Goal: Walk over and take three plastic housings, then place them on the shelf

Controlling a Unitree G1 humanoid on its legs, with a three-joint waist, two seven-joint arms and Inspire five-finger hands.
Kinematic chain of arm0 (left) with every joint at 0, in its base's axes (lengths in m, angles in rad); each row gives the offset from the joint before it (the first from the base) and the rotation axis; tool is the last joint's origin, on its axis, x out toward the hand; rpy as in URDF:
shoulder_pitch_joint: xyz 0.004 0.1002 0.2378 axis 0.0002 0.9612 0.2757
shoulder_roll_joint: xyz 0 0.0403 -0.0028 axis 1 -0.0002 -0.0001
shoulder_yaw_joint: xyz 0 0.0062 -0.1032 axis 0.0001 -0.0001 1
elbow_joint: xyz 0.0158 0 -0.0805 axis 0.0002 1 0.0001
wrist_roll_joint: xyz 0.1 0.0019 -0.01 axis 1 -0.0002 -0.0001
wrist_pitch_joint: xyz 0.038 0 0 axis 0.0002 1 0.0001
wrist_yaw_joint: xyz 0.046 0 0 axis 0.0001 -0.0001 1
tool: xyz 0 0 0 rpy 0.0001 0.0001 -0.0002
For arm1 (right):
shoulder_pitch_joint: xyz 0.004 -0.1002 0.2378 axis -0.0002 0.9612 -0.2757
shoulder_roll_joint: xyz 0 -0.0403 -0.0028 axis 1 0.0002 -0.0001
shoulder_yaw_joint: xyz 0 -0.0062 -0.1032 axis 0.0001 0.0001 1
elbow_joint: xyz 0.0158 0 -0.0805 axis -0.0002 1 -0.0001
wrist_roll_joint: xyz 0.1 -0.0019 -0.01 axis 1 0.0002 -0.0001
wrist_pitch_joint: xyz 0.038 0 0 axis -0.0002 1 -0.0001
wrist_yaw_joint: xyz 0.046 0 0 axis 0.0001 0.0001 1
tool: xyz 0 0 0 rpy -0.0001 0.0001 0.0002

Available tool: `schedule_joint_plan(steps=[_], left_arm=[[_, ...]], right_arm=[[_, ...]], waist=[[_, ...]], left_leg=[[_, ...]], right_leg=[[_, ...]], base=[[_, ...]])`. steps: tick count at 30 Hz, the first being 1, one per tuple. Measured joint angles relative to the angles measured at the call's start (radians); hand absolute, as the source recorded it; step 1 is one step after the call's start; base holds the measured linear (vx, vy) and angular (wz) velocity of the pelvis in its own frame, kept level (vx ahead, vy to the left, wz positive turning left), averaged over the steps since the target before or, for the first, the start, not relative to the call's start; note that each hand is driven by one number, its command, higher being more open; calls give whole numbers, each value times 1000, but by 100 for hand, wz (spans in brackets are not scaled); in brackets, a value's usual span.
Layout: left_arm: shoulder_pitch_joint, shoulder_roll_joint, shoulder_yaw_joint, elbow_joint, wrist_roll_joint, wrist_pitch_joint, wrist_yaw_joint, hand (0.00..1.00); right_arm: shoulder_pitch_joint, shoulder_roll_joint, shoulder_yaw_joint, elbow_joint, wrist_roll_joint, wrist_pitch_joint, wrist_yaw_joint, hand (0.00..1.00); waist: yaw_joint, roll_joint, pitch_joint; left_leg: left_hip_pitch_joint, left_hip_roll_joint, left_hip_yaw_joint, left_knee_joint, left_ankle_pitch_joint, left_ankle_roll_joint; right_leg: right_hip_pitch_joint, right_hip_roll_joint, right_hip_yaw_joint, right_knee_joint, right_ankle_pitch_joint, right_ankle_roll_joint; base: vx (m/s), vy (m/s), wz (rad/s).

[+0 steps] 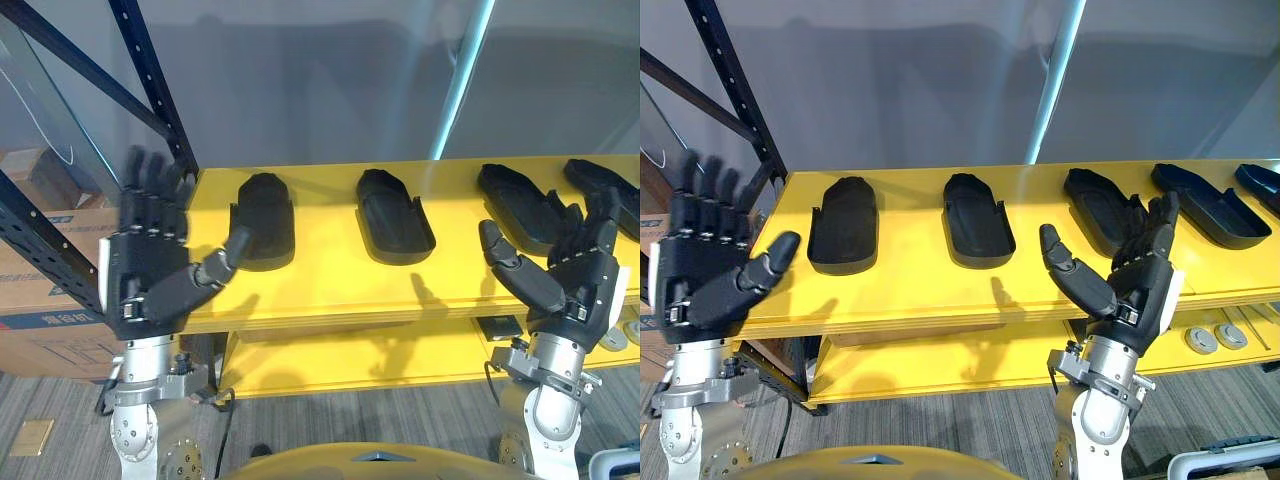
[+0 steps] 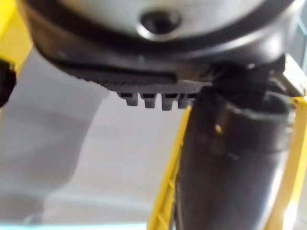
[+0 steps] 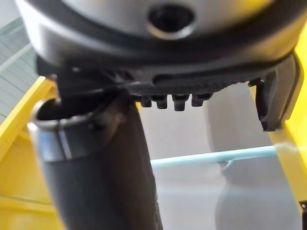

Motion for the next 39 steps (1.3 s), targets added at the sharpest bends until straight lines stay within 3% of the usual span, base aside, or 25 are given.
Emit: schedule_joint_plan(steps=[2,9,13,17,23,28,31,32,34,39], left_arm=[[-16,79,-66,-7,-77,91,-166,100],[-90,182,-229,38,-131,296,-455,100],[-128,207,-378,112,-123,379,-531,100],[-225,218,-486,206,-120,445,-529,100],[-293,193,-645,389,-10,522,-456,100],[-292,161,-630,578,121,541,-286,100],[-277,132,-559,682,161,534,-172,100],[-264,128,-533,698,164,525,-145,100],[-251,120,-486,774,220,452,-68,100],[-233,90,-353,974,311,330,110,100]], right_arm=[[-22,0,-54,9,-65,3,-71,100],[-43,30,-178,93,-154,2,-277,100],[-38,79,-206,209,-190,17,-358,100],[-28,98,-230,342,-192,30,-370,100],[-24,102,-233,617,-167,106,-328,100],[-26,101,-232,809,-27,134,-212,100],[-35,100,-231,924,151,133,-124,100],[-35,100,-230,957,178,133,-103,100],[-36,103,-219,1034,213,133,-61,100],[-74,94,-171,1136,208,130,11,100]], waist=[[-3,1,0],[-16,3,-4],[-43,13,-9],[-57,34,-9],[-67,37,-7],[-63,31,-1],[-60,12,16],[-58,4,23],[-51,-23,49],[-33,-52,57]], left_leg=[[0,1,7,0,-1,-1],[37,15,84,0,-26,-9],[58,23,166,0,-24,-9],[75,22,191,-1,-26,-10],[89,31,229,-1,-22,-14],[89,33,228,-1,-22,-15],[89,30,223,-2,-22,-14],[89,29,218,-2,-22,-14],[103,14,191,-2,-17,-15],[101,-3,155,-2,-22,-10]], right_leg=[[-4,-1,5,0,4,6],[2,0,55,1,11,11],[9,-7,62,2,11,12],[10,-9,81,4,11,15],[4,-3,100,7,10,16],[6,-3,99,7,7,14],[12,-12,90,7,6,15],[16,-14,85,7,6,15],[49,-18,59,5,-2,18],[65,-34,22,4,-24,15]], base=[[25,1,-7],[30,3,-23],[10,10,-10],[-8,13,-13],[-2,-3,-9],[3,-1,1],[20,6,8],[27,12,16],[25,7,29],[8,10,24]])
